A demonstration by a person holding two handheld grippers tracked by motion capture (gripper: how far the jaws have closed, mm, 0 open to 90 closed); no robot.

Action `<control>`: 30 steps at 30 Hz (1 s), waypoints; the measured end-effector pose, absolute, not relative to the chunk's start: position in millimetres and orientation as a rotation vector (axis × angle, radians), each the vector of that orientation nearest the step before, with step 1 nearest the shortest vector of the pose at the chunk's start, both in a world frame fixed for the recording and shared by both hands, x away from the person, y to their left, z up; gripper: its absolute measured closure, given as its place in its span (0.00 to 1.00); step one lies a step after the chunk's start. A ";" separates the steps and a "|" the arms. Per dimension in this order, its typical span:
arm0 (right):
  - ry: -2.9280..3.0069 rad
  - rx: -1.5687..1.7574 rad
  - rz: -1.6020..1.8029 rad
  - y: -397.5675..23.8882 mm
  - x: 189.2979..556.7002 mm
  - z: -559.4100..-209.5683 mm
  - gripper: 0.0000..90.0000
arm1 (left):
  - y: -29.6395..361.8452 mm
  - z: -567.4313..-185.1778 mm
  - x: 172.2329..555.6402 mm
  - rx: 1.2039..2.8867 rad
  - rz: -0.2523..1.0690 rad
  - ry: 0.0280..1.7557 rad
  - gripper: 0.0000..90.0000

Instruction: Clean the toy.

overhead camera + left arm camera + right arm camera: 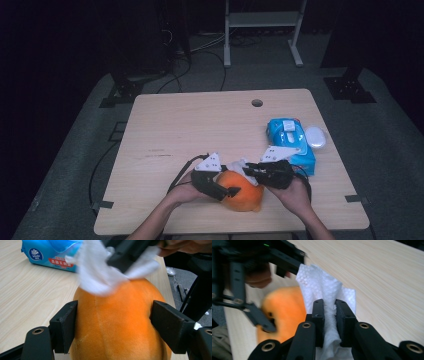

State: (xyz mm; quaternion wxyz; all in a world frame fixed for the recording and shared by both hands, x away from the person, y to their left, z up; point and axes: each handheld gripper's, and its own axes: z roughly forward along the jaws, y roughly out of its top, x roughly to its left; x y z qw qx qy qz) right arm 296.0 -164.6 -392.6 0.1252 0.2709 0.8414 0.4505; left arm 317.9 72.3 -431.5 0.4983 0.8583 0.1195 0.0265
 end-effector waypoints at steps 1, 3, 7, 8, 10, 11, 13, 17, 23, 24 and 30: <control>2.475 0.743 1.333 -154.6 291.0 -391.2 0.86 | 72.9 -431.8 318.2 2.077 0.061 0.289 0.27; 2.478 0.712 1.300 -148.9 288.6 -391.4 0.86 | 75.5 -432.6 318.7 2.085 0.060 0.281 0.27; 2.483 0.744 1.302 -155.1 294.3 -392.4 0.86 | 78.7 -434.4 321.1 2.082 0.049 0.291 0.28; 2.479 0.764 1.292 -159.2 297.0 -393.5 0.86 | 79.7 -435.1 322.2 2.082 0.042 0.300 0.28; 2.485 0.833 1.255 -173.6 304.5 -397.6 0.86 | 82.6 -438.0 325.8 2.074 0.025 0.316 0.28; 2.476 0.843 1.236 -177.0 305.3 -398.2 0.86 | 82.6 -438.0 325.8 2.074 0.025 0.316 0.28; 2.464 0.861 1.196 -181.9 306.5 -399.4 0.86 | 83.3 -438.0 326.3 2.080 0.025 0.321 0.28; 2.452 0.890 1.237 -184.3 305.6 -399.7 0.86 | 78.2 -434.2 320.9 2.104 0.063 0.271 0.28; 2.465 0.795 1.315 -161.1 302.3 -394.8 0.86 | 74.0 -430.5 312.6 2.132 0.113 0.197 0.28; 2.468 0.802 1.322 -162.1 303.4 -395.3 0.86 | 74.3 -430.8 313.0 2.130 0.110 0.202 0.28; 2.449 0.887 1.214 -183.5 311.0 -402.9 0.86 | 82.3 -435.9 322.6 2.114 0.065 0.263 0.29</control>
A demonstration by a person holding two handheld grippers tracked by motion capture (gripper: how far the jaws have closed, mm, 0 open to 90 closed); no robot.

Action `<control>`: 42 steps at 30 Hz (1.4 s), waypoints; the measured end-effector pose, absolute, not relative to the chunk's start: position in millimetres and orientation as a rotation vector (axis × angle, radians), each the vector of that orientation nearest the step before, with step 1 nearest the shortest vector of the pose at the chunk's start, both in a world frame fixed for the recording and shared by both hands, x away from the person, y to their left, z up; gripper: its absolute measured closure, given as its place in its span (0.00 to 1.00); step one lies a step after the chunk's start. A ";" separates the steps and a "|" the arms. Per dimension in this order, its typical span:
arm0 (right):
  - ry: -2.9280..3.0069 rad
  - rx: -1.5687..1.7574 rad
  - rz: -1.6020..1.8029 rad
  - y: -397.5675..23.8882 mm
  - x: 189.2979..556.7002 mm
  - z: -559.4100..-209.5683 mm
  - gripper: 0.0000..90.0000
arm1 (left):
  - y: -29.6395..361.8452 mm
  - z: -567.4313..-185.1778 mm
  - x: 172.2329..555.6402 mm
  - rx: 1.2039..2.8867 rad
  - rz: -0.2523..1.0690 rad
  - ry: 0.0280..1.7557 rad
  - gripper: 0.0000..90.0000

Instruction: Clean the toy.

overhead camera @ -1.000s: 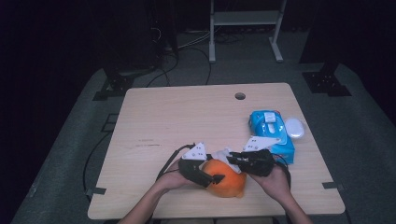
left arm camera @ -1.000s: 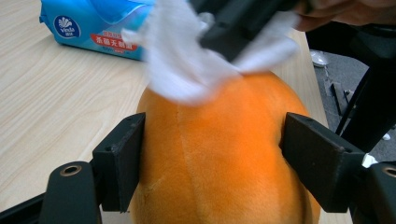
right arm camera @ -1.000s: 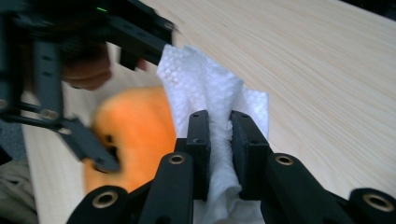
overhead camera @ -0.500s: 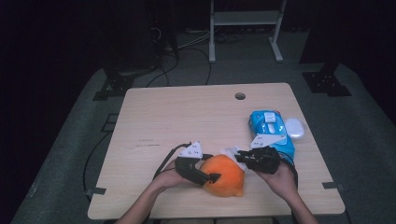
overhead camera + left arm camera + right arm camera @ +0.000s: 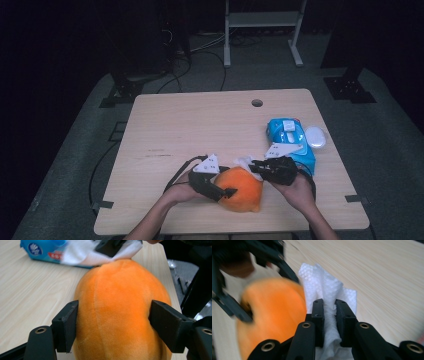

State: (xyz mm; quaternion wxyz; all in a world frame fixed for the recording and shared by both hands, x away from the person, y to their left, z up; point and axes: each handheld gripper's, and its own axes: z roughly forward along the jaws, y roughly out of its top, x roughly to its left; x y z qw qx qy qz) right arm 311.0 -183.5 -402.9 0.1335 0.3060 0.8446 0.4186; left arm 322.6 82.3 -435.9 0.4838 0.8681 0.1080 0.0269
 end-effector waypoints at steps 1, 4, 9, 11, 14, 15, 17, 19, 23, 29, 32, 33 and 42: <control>2.449 0.887 1.214 -183.5 311.0 -402.9 0.86 | 82.3 -435.9 322.6 2.114 0.065 0.263 0.29; 2.443 0.928 1.226 -193.1 309.6 -404.3 0.86 | 87.3 -440.1 328.9 2.097 0.036 0.304 0.29; 2.446 0.860 1.248 -183.9 301.6 -397.4 0.86 | 91.9 -443.1 334.7 2.083 0.014 0.352 0.29; 2.454 0.845 1.248 -181.6 299.9 -396.5 0.86 | 94.8 -444.6 337.4 2.071 0.001 0.372 0.29; 2.467 0.873 1.239 -188.2 303.5 -400.3 0.86 | 97.8 -446.3 341.9 2.053 -0.004 0.408 0.29; 2.467 0.884 1.233 -189.4 304.2 -401.4 0.86 | 97.7 -446.6 342.7 2.050 -0.003 0.413 0.29; 2.472 0.891 1.235 -189.9 303.8 -401.7 0.86 | 97.5 -446.8 343.3 2.048 0.000 0.418 0.29; 2.487 0.864 1.262 -186.7 300.3 -398.2 0.86 | 97.8 -447.0 343.3 2.045 0.002 0.431 0.29; 2.541 0.773 1.268 -170.0 290.8 -396.9 0.86 | 100.6 -448.5 347.0 2.020 0.004 0.470 0.29; 2.511 0.863 1.262 -175.0 304.0 -410.2 0.86 | 106.8 -427.9 345.3 1.939 0.096 0.422 0.20; 2.480 0.939 1.270 -186.7 313.6 -414.3 0.86 | 109.2 -428.2 344.3 1.948 0.084 0.399 0.18; 2.475 0.970 1.278 -190.3 316.3 -415.7 0.86 | 107.2 -432.5 344.0 1.971 0.077 0.394 0.18; 2.441 0.951 1.267 -190.5 313.5 -408.5 0.86 | 97.9 -440.5 340.3 2.028 0.074 0.388 0.34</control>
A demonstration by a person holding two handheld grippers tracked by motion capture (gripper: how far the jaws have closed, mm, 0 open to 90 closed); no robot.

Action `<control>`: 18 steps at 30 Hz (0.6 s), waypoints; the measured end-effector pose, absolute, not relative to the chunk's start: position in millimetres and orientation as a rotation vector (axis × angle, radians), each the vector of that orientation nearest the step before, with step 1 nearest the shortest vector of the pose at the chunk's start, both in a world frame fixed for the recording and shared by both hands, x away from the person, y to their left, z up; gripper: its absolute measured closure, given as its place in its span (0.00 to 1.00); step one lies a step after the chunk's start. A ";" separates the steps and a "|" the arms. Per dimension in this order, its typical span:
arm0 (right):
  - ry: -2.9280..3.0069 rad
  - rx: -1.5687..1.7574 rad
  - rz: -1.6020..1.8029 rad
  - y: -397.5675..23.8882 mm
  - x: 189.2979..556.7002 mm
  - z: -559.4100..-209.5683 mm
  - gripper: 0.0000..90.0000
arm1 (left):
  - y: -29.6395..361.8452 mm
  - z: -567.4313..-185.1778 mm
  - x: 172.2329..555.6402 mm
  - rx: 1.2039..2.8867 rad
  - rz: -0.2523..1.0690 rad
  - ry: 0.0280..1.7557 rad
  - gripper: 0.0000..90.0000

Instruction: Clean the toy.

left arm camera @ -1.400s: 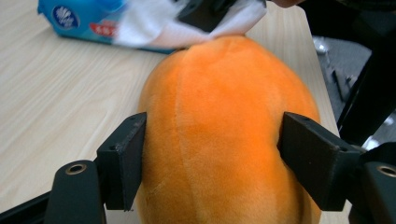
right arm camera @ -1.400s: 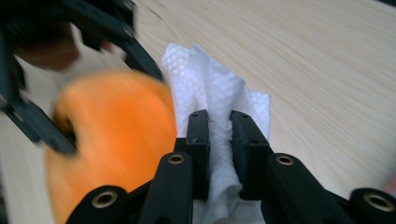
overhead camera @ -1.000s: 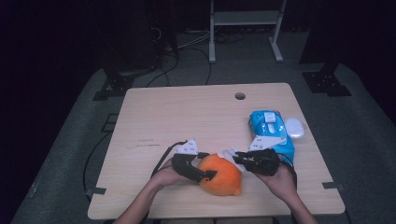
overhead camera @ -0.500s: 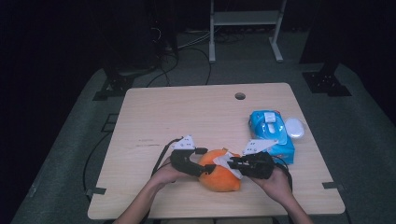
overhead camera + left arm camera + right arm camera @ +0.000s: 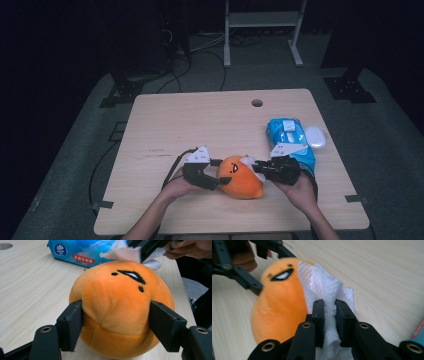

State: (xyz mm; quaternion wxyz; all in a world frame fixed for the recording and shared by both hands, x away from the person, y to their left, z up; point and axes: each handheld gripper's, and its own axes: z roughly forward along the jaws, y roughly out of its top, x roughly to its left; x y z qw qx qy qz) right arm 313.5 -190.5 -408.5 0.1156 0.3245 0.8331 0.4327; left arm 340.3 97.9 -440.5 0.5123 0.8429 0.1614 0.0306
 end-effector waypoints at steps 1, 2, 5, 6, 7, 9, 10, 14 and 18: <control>2.442 0.933 1.285 -187.3 310.8 -405.7 0.86 | 97.6 -440.5 340.1 2.030 0.075 0.389 0.34; 2.444 0.908 1.305 -183.5 308.2 -403.0 0.86 | 97.3 -439.8 340.1 2.035 0.077 0.393 0.34; 2.475 0.823 1.375 -169.9 300.2 -396.1 0.86 | 95.1 -439.4 339.8 2.028 0.077 0.405 0.33; 2.480 0.797 1.355 -165.1 298.1 -395.6 0.86 | 94.7 -439.3 339.3 2.035 0.085 0.397 0.31; 2.482 0.781 1.325 -161.7 297.0 -396.0 0.86 | 94.9 -439.5 339.0 2.034 0.087 0.392 0.27; 2.484 0.789 1.319 -162.1 299.4 -399.1 0.86 | 95.5 -440.8 339.7 2.022 0.066 0.394 0.20; 2.482 0.806 1.332 -165.0 302.2 -400.7 0.86 | 95.5 -440.8 339.7 2.022 0.066 0.394 0.18; 2.461 0.863 1.347 -174.2 308.8 -402.4 0.86 | 91.1 -440.9 337.8 2.024 0.087 0.370 0.29; 2.441 0.822 1.318 -169.6 302.0 -396.7 0.87 | 86.4 -434.5 334.1 2.028 0.111 0.377 0.34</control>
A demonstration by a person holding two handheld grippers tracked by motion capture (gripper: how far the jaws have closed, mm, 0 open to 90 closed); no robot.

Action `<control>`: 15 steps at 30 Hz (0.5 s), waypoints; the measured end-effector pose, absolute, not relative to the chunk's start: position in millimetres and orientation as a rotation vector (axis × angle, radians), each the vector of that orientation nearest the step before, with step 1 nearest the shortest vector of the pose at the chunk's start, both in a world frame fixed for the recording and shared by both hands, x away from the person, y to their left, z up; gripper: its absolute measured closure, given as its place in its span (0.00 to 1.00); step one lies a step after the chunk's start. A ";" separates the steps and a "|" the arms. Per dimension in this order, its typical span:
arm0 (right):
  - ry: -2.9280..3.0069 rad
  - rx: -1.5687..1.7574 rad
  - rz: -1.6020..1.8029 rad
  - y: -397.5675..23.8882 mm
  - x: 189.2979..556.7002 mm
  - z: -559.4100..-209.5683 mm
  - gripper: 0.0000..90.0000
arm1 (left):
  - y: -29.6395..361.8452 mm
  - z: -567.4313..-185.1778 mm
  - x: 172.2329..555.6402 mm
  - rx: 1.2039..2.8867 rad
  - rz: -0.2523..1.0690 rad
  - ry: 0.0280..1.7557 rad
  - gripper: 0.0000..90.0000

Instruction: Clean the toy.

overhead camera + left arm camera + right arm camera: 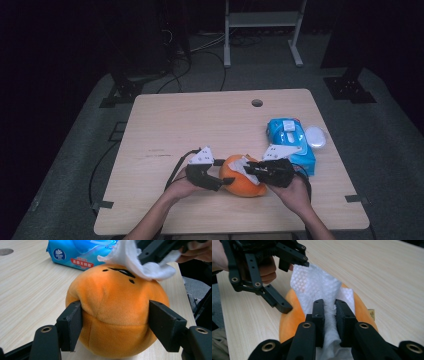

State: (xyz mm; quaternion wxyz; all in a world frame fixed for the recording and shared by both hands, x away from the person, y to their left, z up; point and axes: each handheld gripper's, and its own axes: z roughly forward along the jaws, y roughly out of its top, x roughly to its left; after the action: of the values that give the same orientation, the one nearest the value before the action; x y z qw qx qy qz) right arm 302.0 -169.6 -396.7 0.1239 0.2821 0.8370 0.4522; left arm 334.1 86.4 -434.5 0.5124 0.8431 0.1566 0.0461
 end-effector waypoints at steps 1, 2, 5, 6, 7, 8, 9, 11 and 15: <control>2.444 0.808 1.334 -167.1 299.8 -394.8 0.87 | 84.6 -433.2 332.5 2.026 0.112 0.373 0.34; 2.444 0.808 1.334 -167.1 299.8 -394.8 0.87 | 84.6 -433.2 332.5 2.026 0.112 0.373 0.34; 2.469 0.721 1.346 -147.0 290.9 -390.1 0.87 | 74.8 -428.2 324.9 2.045 0.148 0.334 0.34; 2.475 0.708 1.331 -142.4 289.4 -389.9 0.87 | 74.3 -428.5 324.3 2.056 0.159 0.328 0.34; 2.472 0.692 1.314 -139.6 289.1 -390.1 0.87 | 75.1 -429.3 324.3 2.058 0.160 0.335 0.34; 2.471 0.694 1.312 -139.0 289.6 -390.2 0.87 | 76.3 -430.3 325.0 2.053 0.155 0.338 0.34; 2.468 0.702 1.321 -140.5 291.4 -390.3 0.87 | 77.0 -431.1 325.3 2.055 0.153 0.338 0.34; 2.464 0.718 1.323 -142.6 293.1 -390.5 0.87 | 77.2 -432.2 325.3 2.064 0.156 0.334 0.34; 2.413 0.830 1.300 -165.8 306.5 -393.6 0.87 | 81.1 -435.6 327.3 2.076 0.144 0.335 0.33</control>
State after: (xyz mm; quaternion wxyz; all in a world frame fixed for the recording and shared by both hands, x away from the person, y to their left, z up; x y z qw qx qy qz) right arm 306.5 -165.8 -393.6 0.1384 0.2869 0.8345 0.4496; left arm 327.3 81.1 -435.6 0.4944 0.8561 0.1381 0.0595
